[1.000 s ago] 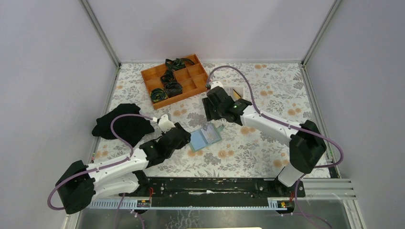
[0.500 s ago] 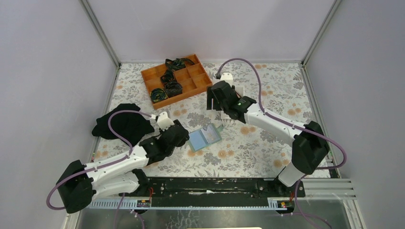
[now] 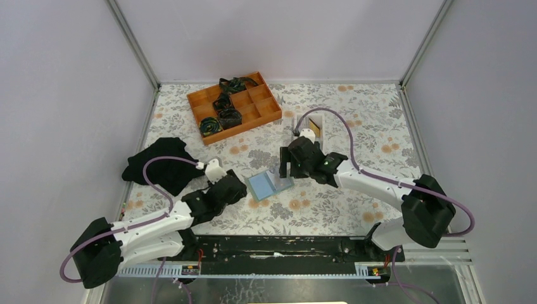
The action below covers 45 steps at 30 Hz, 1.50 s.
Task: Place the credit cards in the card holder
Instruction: Close the card holder at the center of the board.
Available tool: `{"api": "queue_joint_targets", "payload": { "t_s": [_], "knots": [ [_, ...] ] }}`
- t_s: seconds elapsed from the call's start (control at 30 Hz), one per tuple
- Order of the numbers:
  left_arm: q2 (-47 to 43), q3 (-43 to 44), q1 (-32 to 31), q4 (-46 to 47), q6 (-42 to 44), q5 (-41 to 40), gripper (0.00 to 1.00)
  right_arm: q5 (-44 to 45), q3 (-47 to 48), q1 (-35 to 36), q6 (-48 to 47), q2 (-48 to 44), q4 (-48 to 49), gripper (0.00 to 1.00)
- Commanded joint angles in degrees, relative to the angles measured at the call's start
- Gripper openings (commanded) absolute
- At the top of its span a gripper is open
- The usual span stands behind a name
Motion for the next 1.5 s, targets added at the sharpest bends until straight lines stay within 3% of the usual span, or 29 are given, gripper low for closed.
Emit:
{"api": "queue_joint_targets", "payload": {
  "t_s": [0.0, 0.43, 0.87, 1.2, 1.47],
  "knots": [
    [2.7, 0.2, 0.4, 3.9, 0.5, 1.0, 0.57, -4.2, -3.8, 0.3, 2.5, 0.2, 3.1, 0.86],
    [10.1, -1.6, 0.4, 15.1, -0.3, 1.9, 0.58, -10.2, -13.7, -0.7, 2.7, 2.9, 19.2, 0.87],
    [20.6, 1.7, 0.4, 18.7, 2.0, 2.7, 0.59, -16.1, -16.6, -5.1, 2.6, 8.8, 26.3, 0.87],
    [21.6, 1.2, 2.3, 21.9, 2.4, 4.6, 0.59, -25.4, -20.4, -5.0, 8.0, 11.2, 32.8, 0.84],
    [18.2, 1.9, 4.8, 22.9, 3.5, 6.1, 0.59, -26.4, -19.3, -4.8, 8.3, 11.0, 32.2, 0.83]
  ]
}}
